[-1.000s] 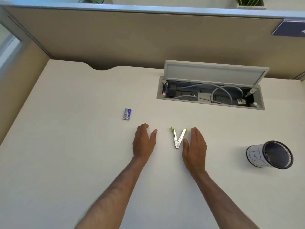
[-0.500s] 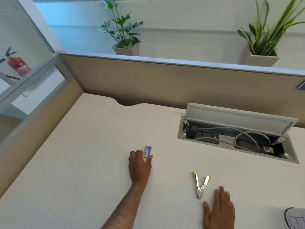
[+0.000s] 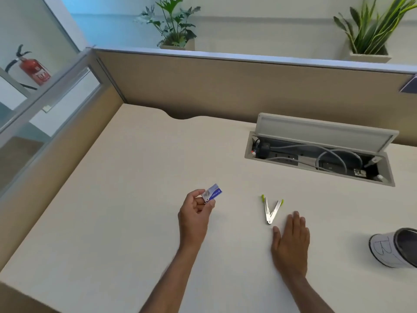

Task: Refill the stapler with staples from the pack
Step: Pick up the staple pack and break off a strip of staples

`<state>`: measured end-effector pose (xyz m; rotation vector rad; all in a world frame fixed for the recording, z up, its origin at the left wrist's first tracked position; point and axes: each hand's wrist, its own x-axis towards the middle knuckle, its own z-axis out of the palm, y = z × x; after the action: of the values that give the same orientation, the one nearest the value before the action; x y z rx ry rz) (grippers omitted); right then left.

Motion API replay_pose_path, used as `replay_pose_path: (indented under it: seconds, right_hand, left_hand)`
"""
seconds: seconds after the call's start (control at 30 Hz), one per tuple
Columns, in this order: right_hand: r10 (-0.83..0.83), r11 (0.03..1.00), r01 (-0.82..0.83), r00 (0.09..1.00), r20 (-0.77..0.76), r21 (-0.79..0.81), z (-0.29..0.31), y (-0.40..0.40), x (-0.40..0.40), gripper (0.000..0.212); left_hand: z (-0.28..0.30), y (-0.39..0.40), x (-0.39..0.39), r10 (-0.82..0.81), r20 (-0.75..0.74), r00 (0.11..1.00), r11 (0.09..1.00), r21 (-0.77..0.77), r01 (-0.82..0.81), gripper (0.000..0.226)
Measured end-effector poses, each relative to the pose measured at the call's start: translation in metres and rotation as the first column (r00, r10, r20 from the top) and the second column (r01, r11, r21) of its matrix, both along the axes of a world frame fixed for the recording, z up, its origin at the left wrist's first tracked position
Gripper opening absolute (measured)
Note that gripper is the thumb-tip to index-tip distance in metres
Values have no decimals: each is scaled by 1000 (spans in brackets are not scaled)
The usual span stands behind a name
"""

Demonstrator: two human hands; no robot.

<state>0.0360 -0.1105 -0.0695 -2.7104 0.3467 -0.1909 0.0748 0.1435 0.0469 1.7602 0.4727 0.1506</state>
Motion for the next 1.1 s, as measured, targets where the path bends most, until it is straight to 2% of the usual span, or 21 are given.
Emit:
replay_pose_path:
  seconds: [0.03, 0.07, 0.13, 0.27, 0.4, 0.47, 0.53, 0.63, 0.67, 0.77, 0.9, 1.1]
  right_hand:
    - [-19, 1000, 18, 998, -67, -5, -1, -3, -47, 69]
    - [5, 1000, -7, 998, -63, -25, 0, -4, -50, 68]
    - [-2, 1000, 1, 998, -64, -15, -7, -6, -45, 67]
    - [-20, 994, 30, 995, -93, 107, 7, -2, -33, 62]
    - [-28, 920, 31, 1000, -14, 390, 49, 11, -42, 54]
    - [18, 806, -46, 998, 53, 590, 92, 23, -51, 48]
    - [135, 645, -161, 986, 97, 747, 141, 35, -68, 44]
    - [337, 368, -288, 927, 161, 884, 200, 44, -95, 51]
    - [378, 319, -305, 909, 175, 897, 213, 45, -103, 53]
    - [418, 303, -323, 890, 180, 897, 234, 48, -115, 54]
    - [309, 274, -318, 923, 230, 908, 242, 50, -128, 37]
    - [257, 312, -382, 916, 310, 870, 246, 48, -147, 35]
  left_hand:
    - [8, -3, -58, 7, -45, 999, 1000, -8, -7, 31]
    - [16, -3, -72, 12, -13, 1000, 998, -61, -13, 32]
    - [32, -2, -85, 24, 29, 999, 994, -103, -21, 32]
    - [60, -3, -104, 32, 65, 997, 978, -206, -18, 33]
    - [77, -8, -130, 20, 85, 996, 960, -281, 5, 35]
    - [85, -13, -138, -3, 91, 996, 947, -320, 32, 36]
    - [93, -20, -147, -41, 93, 995, 936, -345, 71, 37]
    - [107, -27, -159, -91, 119, 989, 915, -381, 130, 39]
    - [110, -29, -163, -109, 128, 986, 909, -388, 151, 39]
    - [123, -33, -172, -170, 156, 973, 890, -399, 220, 38]
    - [137, -38, -185, -226, 185, 956, 870, -404, 284, 41]
    - [148, -53, -204, -126, 193, 973, 858, -471, 204, 27]
